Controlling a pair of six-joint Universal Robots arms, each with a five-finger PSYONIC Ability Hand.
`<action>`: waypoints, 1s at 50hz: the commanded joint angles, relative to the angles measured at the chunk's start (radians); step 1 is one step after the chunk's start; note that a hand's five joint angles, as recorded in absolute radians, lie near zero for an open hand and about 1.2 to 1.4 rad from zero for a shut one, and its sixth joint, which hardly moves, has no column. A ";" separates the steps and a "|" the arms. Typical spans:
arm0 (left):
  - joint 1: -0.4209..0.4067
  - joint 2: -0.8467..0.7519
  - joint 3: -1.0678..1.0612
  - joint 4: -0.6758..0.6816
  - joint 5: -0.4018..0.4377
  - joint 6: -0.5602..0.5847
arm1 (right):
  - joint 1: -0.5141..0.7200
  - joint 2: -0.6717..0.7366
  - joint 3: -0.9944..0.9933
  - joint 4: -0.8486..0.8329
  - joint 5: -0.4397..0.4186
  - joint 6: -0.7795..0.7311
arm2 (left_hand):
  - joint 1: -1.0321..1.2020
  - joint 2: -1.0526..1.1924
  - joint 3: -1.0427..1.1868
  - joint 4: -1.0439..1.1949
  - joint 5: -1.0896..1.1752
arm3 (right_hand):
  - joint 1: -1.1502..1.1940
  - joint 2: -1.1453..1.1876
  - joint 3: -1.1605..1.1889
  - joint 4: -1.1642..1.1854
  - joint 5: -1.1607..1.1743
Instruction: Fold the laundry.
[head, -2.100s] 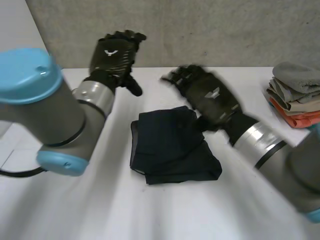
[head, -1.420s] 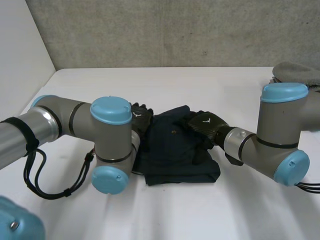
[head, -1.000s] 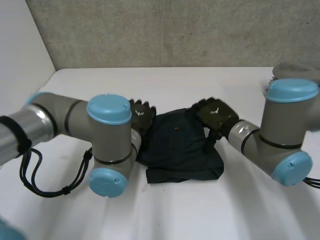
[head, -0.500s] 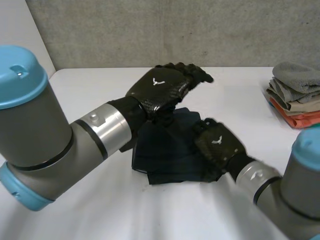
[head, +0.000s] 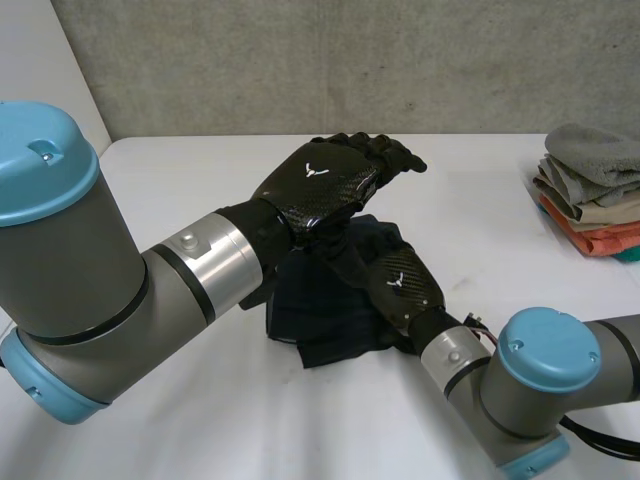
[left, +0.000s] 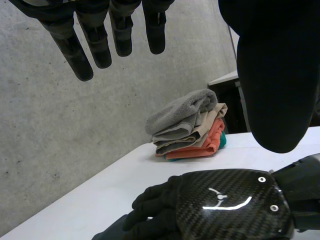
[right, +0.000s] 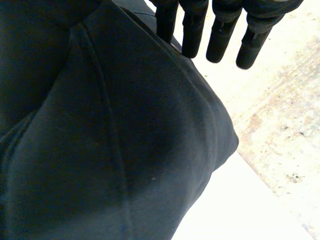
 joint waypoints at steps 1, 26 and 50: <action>0.000 0.000 -0.001 0.000 0.001 -0.001 | 0.005 0.032 -0.073 0.003 0.013 0.012 | -0.039 -0.022 -0.030 -0.015 -0.009 | 0.266 0.263 0.262 0.262 0.266; 0.039 0.063 0.010 0.010 -0.046 -0.078 | -0.329 -0.155 -0.657 0.219 -0.031 0.310 | -0.033 -0.016 -0.024 -0.009 -0.003 | 1.090 1.088 1.087 1.087 1.091; 0.037 0.022 -0.002 0.020 -0.045 -0.078 | -0.926 0.397 -0.907 0.041 -0.599 0.560 | -0.030 -0.013 -0.021 -0.006 0.000 | 1.090 1.088 1.087 1.087 1.091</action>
